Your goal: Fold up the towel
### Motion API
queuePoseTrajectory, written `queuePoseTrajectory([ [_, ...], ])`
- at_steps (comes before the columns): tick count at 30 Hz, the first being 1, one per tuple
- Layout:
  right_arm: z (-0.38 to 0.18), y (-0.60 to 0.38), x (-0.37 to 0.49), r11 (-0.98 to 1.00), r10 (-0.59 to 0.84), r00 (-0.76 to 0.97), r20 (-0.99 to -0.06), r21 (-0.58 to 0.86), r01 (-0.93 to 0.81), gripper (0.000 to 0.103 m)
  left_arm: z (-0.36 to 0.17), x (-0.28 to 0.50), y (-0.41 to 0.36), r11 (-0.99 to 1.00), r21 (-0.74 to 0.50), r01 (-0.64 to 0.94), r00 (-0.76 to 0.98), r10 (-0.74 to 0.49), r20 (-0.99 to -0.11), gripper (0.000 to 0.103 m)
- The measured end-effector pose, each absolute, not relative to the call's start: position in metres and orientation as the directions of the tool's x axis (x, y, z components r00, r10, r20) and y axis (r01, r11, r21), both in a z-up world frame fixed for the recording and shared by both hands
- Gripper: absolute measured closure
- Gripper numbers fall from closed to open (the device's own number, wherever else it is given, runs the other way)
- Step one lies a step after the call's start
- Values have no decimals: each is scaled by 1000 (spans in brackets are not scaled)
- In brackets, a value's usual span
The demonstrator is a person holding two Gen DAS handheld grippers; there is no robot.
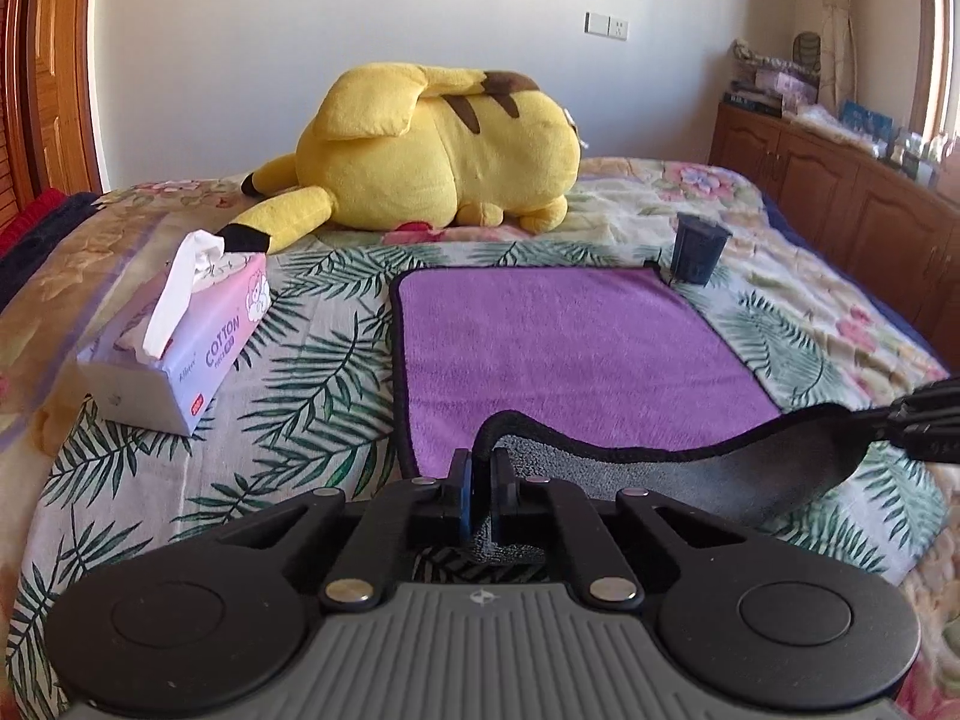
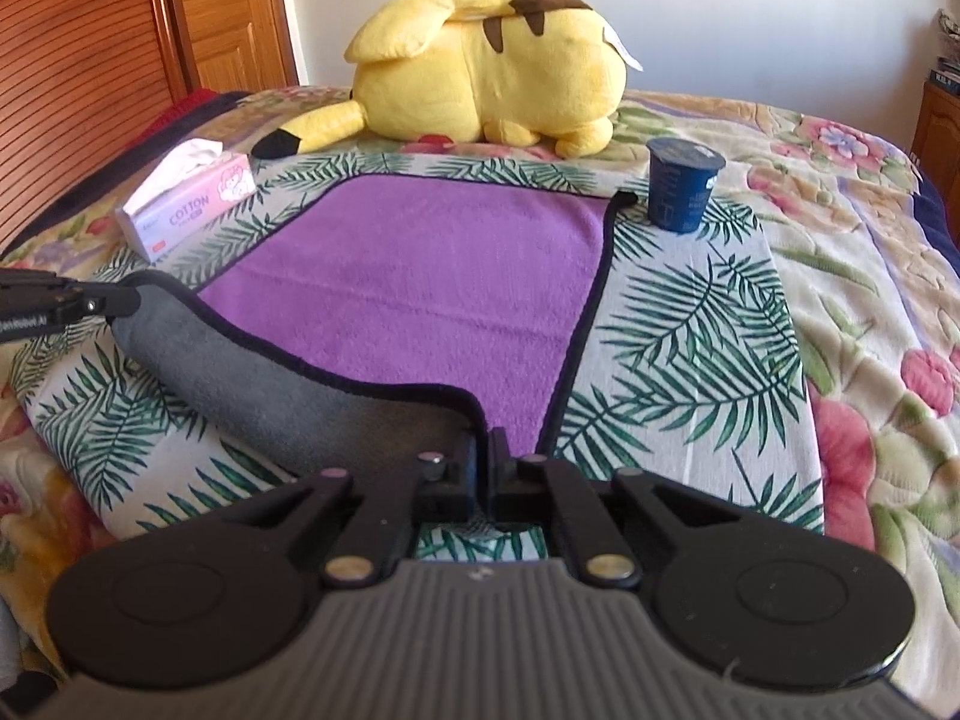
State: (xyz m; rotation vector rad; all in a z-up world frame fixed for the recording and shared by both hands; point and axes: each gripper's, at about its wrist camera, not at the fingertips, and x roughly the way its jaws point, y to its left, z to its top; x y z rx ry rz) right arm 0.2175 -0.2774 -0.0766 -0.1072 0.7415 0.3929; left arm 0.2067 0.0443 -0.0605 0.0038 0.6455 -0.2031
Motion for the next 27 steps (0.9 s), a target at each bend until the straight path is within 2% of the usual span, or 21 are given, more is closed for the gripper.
queuePoseTrajectory([
  [27, -54, -271, 231, 911, 341, 754, -561, -2, -413, 99, -40, 222, 43, 980, -14, 197, 804, -169, -570, 103],
])
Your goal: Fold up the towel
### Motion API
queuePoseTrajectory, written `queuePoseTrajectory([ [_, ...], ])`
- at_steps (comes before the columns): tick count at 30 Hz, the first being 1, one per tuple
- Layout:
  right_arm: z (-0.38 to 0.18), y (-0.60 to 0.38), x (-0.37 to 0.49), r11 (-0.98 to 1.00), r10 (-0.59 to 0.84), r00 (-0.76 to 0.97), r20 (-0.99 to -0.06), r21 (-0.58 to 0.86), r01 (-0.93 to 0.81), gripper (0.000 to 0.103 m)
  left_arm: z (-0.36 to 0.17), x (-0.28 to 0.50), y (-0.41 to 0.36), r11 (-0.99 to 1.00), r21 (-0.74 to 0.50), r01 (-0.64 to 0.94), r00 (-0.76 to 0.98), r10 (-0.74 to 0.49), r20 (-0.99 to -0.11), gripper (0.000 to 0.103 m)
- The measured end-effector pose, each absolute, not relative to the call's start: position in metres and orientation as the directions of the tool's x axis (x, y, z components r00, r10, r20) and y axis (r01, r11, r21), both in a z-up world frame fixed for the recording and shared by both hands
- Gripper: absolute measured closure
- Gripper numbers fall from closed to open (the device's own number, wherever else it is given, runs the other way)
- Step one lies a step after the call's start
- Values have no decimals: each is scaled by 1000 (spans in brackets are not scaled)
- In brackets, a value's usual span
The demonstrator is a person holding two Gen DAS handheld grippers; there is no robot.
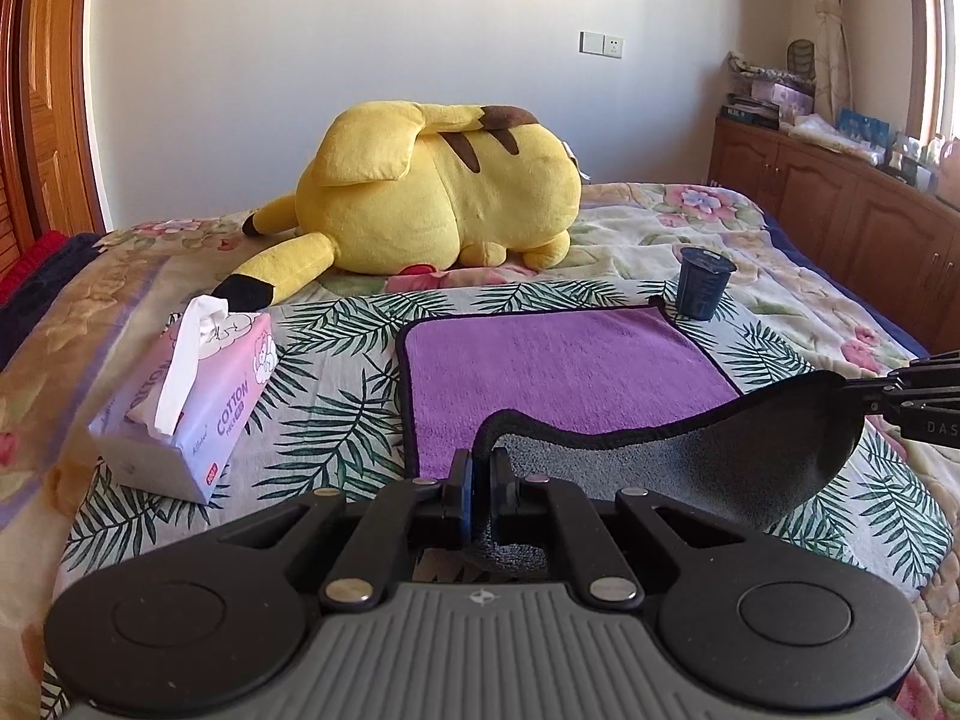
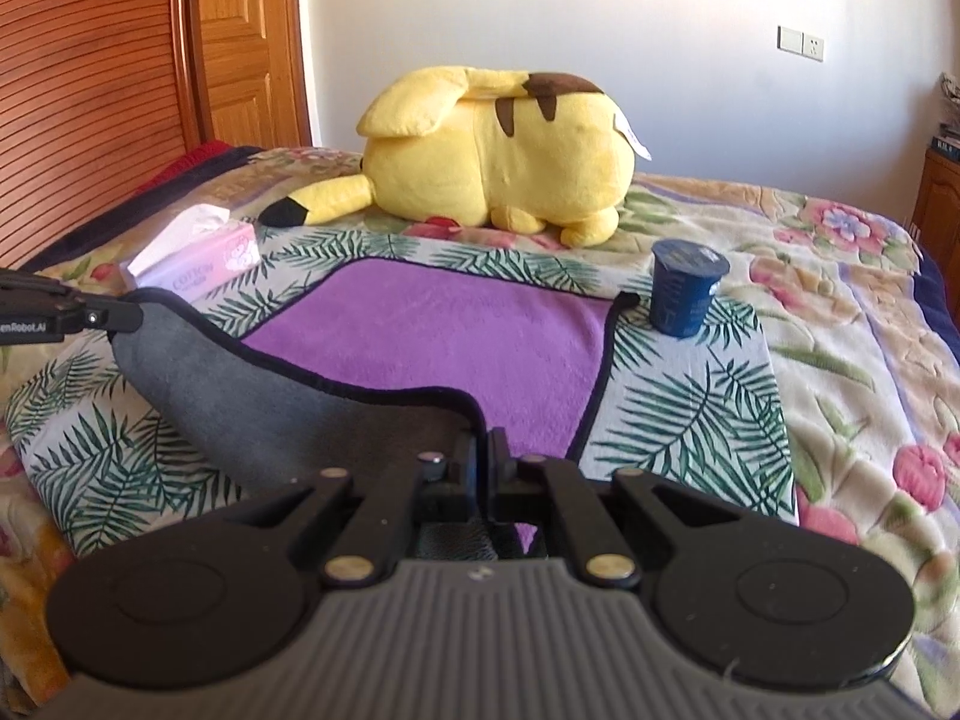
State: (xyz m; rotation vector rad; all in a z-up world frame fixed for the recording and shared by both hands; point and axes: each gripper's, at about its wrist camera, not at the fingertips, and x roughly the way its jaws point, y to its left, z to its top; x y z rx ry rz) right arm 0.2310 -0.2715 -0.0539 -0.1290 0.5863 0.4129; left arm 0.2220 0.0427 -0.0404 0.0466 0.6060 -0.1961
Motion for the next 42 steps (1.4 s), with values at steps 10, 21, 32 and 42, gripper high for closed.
queuePoseTrajectory([
  [10, -48, -271, 235, 909, 347, 771, -535, -12, -417, 99, -38, 229, 43, 980, -9, 201, 805, -170, -569, 103],
  [21, -53, -271, 244, 910, 336, 776, -533, -31, -414, 99, -42, 238, 44, 979, -4, 203, 797, -167, -581, 103],
  [32, -57, -275, 257, 918, 325, 777, -539, -18, -397, 99, -43, 251, 41, 977, -2, 215, 795, -177, -581, 103],
  [42, -51, -267, 265, 913, 323, 785, -529, -45, -406, 100, -32, 262, 33, 972, 23, 234, 805, -180, -565, 103],
])
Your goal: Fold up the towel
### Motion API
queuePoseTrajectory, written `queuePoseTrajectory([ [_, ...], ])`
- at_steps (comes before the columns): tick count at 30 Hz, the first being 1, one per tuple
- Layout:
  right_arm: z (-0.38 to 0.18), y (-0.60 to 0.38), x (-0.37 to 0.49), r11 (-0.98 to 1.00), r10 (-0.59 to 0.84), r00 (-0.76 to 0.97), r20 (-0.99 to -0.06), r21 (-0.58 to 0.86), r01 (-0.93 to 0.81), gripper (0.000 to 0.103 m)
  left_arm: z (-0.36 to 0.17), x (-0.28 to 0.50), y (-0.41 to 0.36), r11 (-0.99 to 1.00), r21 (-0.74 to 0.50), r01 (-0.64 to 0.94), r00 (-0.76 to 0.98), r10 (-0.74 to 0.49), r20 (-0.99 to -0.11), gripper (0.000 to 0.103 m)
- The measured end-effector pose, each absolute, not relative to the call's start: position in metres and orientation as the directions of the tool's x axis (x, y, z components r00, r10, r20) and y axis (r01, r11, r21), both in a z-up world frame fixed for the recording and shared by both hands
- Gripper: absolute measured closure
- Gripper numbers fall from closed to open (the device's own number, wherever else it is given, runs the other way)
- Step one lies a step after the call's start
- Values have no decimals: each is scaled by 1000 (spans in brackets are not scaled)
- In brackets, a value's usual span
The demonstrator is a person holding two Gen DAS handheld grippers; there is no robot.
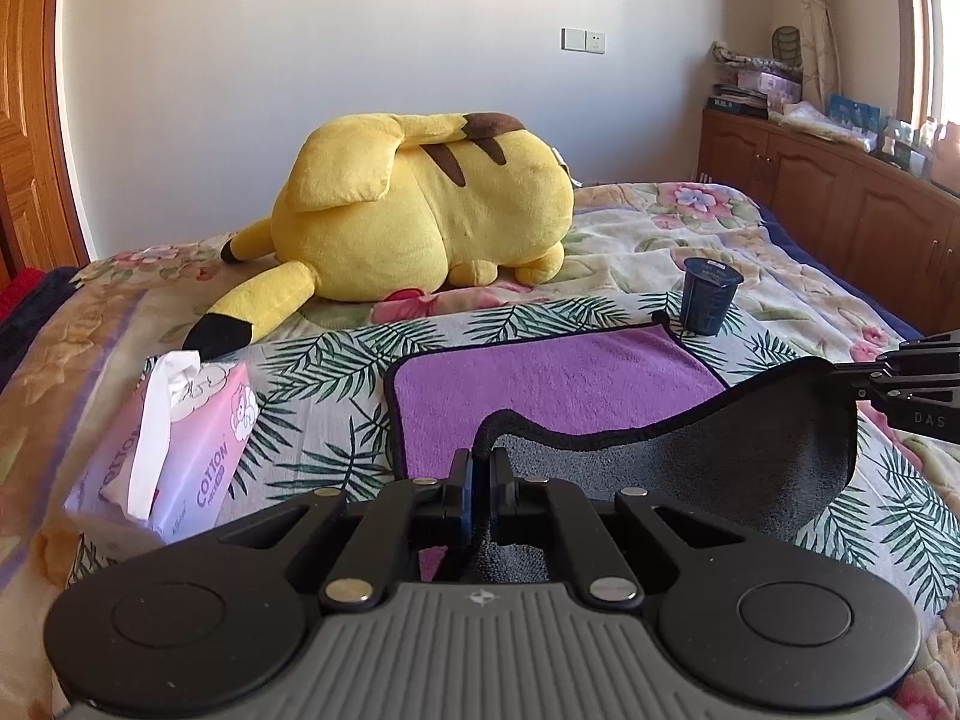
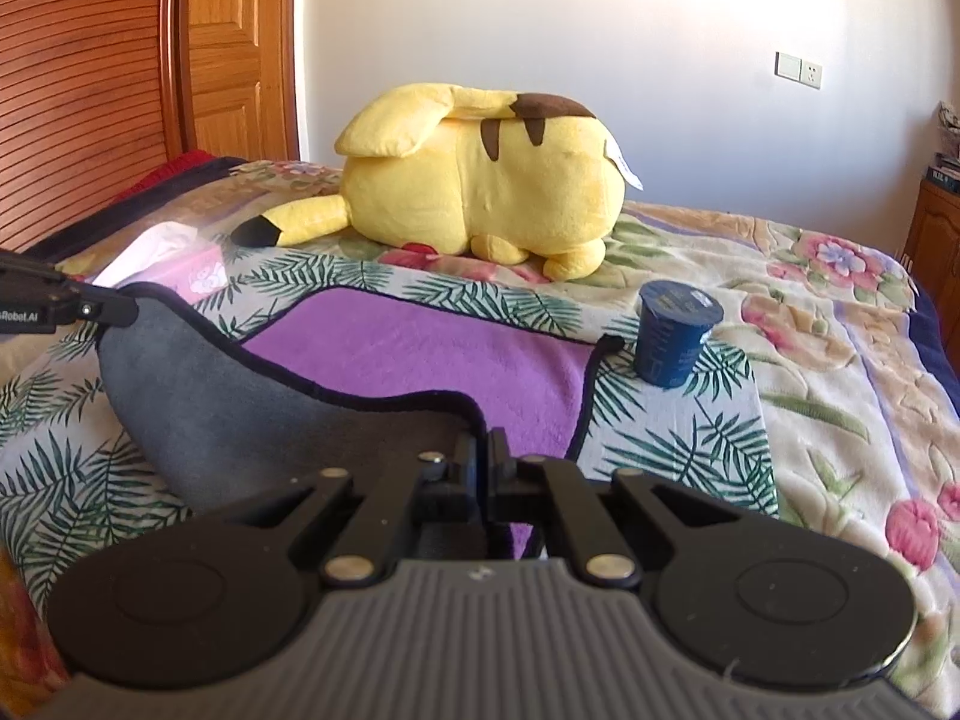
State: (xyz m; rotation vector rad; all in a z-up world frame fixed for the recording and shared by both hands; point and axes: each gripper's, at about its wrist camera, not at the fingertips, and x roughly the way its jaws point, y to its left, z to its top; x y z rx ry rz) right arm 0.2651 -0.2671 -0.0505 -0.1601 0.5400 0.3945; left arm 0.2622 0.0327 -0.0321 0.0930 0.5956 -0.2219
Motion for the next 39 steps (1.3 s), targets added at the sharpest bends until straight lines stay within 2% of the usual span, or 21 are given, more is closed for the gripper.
queuePoseTrajectory([
  [39, -18, -260, 330, 902, 295, 845, -446, -161, -400, 100, 5, 329, 20, 977, 93, 189, 863, -120, -490, 103],
])
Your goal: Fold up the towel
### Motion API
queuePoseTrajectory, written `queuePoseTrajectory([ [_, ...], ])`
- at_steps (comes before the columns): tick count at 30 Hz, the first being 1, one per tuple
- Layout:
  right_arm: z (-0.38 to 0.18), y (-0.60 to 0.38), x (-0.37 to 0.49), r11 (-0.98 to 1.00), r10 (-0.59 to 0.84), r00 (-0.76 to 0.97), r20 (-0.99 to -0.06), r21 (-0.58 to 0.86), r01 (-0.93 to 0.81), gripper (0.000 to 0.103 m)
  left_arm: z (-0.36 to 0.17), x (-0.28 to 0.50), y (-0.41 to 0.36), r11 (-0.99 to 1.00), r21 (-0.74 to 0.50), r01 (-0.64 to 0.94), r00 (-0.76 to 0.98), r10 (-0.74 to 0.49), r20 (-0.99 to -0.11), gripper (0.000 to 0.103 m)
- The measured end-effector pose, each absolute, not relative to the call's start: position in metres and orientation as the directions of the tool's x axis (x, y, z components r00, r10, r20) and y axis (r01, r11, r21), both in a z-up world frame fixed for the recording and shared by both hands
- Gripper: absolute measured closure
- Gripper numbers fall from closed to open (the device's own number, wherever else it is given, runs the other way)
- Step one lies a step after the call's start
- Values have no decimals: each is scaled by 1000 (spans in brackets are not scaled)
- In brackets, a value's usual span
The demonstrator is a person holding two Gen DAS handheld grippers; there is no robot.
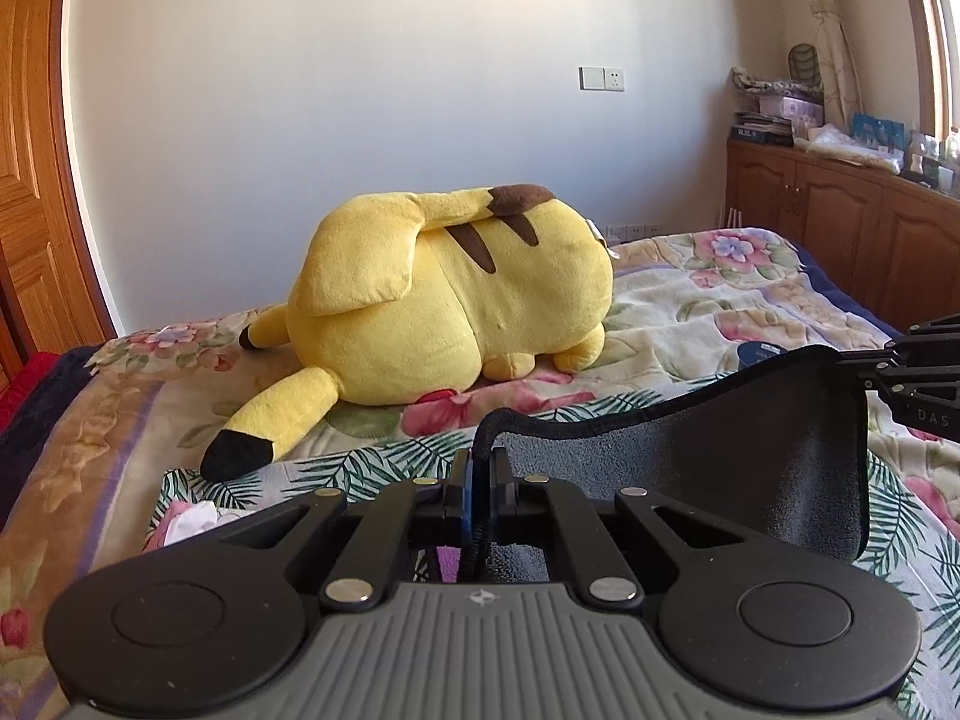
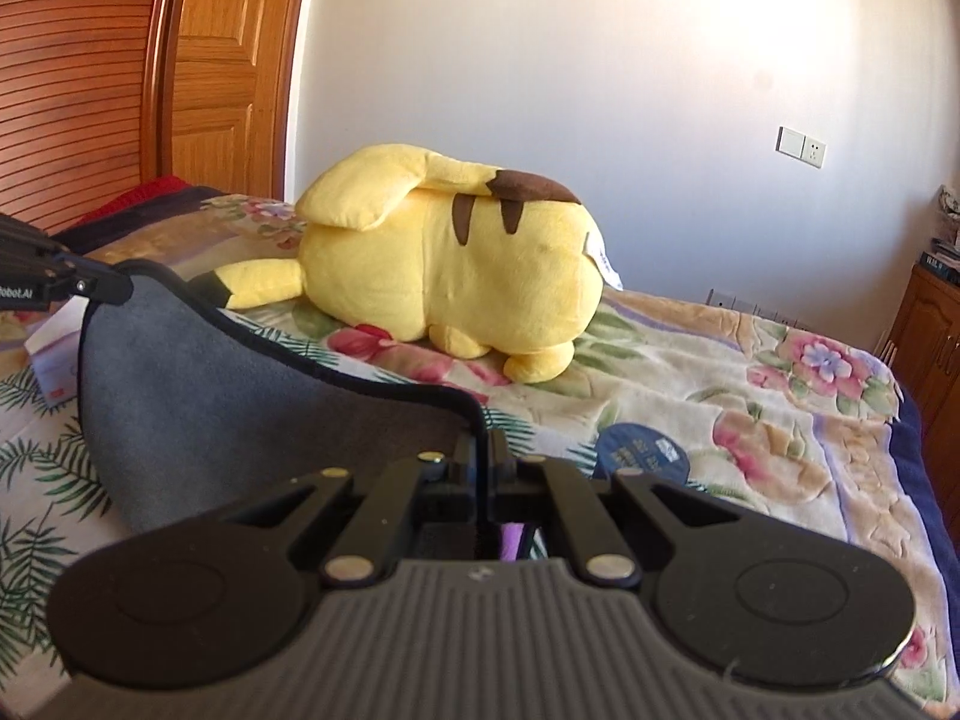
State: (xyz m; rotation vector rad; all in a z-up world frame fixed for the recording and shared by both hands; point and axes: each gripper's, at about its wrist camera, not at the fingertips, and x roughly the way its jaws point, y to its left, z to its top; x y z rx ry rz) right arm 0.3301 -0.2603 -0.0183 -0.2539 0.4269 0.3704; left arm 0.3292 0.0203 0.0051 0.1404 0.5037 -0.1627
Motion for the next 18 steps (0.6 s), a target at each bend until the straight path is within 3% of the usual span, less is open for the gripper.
queuePoseTrajectory([
  [18, -40, -254, 377, 916, 239, 875, -420, -202, -347, 100, -19, 381, 24, 982, 121, 143, 875, -69, -479, 103],
])
